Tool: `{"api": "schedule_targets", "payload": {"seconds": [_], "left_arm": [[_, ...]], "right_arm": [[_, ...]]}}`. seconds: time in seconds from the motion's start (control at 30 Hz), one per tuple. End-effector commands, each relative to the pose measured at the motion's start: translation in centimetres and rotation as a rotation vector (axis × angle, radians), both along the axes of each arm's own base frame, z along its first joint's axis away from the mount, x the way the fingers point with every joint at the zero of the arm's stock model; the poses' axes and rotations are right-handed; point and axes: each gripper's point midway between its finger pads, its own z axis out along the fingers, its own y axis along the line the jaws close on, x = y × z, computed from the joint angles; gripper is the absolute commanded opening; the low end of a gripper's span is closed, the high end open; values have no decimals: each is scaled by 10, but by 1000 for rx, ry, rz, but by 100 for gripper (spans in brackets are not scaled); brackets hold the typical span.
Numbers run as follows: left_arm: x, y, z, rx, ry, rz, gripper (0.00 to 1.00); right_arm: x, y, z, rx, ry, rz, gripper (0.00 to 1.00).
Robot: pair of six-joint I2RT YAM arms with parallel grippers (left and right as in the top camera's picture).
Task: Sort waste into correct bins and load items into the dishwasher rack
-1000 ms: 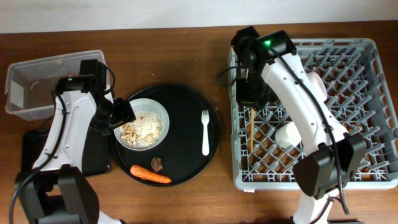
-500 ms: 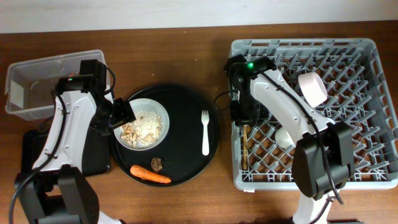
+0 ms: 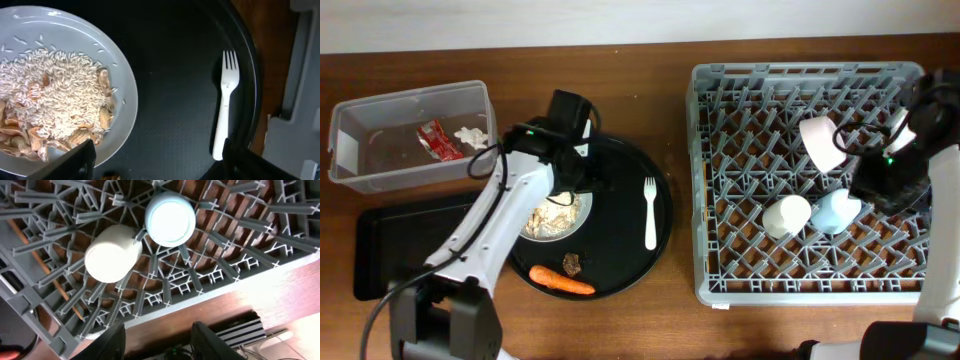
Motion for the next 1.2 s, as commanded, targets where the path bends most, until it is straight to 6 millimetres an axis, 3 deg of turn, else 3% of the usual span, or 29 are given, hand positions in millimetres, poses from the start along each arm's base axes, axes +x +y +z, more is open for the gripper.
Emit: {"api": "schedule_targets", "payload": {"seconds": [0.0, 0.2, 0.33, 0.57, 0.7, 0.73, 0.8, 1.0, 1.17], "left_arm": [[1, -90, -25, -45, -61, -153, 82], [-5, -126, -68, -52, -9, -149, 82], [-11, -129, -93, -24, 36, -160, 81], [2, -109, -100, 81, -9, -65, 81], [7, -110, -108, 82, -15, -52, 80], [7, -110, -108, 81, -17, -52, 79], [11, -108, -107, 93, -33, -46, 66], [10, -107, -108, 97, -30, -45, 64], [7, -108, -120, 100, -1, -41, 60]], "right_arm": [[-12, -24, 6, 57, -32, -118, 46], [-10, -23, 4, 56, -36, -112, 46], [-11, -23, 3, 58, -31, -113, 46], [-12, -23, 1, 61, -25, -113, 46], [-12, -23, 1, 61, -25, -113, 46], [-12, -23, 1, 61, -25, -113, 46], [-12, -23, 1, 61, -25, -113, 46], [-12, -23, 1, 61, -25, -113, 46], [-12, -23, 1, 61, -25, -113, 46]]}}
